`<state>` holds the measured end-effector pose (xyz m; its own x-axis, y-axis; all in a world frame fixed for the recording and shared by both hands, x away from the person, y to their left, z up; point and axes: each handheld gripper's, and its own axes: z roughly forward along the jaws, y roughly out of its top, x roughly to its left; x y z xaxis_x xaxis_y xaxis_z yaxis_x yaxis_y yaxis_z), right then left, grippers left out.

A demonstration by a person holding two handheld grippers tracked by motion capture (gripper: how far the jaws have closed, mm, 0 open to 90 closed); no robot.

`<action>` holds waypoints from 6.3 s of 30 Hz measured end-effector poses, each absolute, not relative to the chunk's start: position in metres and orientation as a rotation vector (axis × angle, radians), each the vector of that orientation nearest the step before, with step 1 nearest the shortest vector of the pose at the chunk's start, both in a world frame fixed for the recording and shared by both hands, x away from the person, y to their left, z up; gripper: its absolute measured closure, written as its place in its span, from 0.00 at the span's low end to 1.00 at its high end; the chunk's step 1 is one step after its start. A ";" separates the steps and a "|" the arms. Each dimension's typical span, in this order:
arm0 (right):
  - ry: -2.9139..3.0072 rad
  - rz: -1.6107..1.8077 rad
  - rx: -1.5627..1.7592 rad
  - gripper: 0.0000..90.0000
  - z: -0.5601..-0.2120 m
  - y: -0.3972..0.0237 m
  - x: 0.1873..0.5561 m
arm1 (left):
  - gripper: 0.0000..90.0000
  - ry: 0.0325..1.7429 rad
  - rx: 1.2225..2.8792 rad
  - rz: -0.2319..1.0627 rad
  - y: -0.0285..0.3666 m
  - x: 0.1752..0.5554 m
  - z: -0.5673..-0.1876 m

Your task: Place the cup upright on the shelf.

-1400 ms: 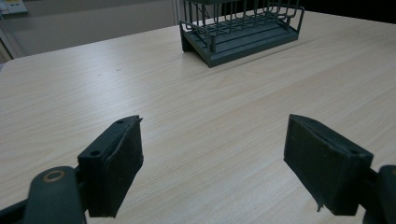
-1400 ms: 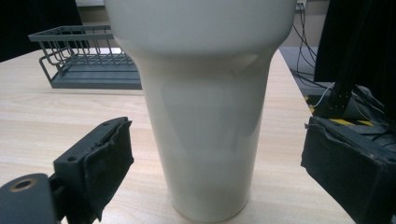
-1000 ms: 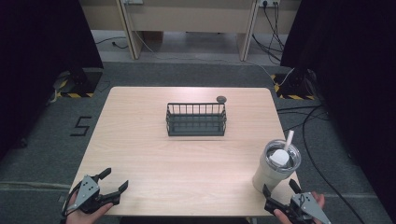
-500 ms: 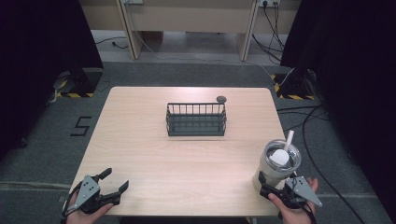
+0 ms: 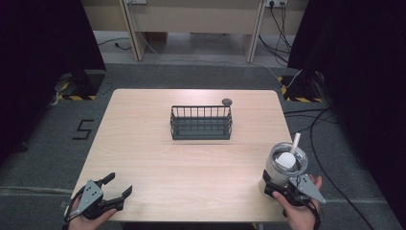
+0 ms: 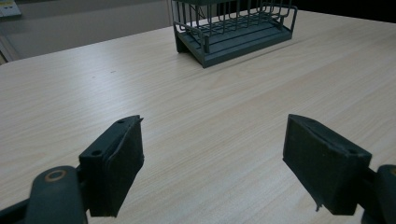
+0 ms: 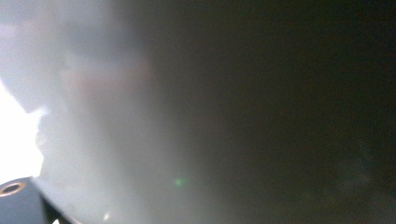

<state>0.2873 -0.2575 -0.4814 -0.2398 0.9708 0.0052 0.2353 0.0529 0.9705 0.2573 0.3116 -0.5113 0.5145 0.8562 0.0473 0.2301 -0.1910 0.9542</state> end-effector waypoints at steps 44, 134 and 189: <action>1.550 1.341 1.157 0.11 -0.422 -0.233 0.316 | 0.23 0.931 1.702 0.749 0.312 0.258 -0.512; 1.623 1.499 1.056 0.11 -0.367 -0.092 0.442 | 0.23 0.910 1.692 0.737 0.312 0.257 -0.511; 1.703 1.435 1.098 0.10 -0.380 -0.033 0.534 | 0.24 0.917 1.688 0.721 0.313 0.258 -0.512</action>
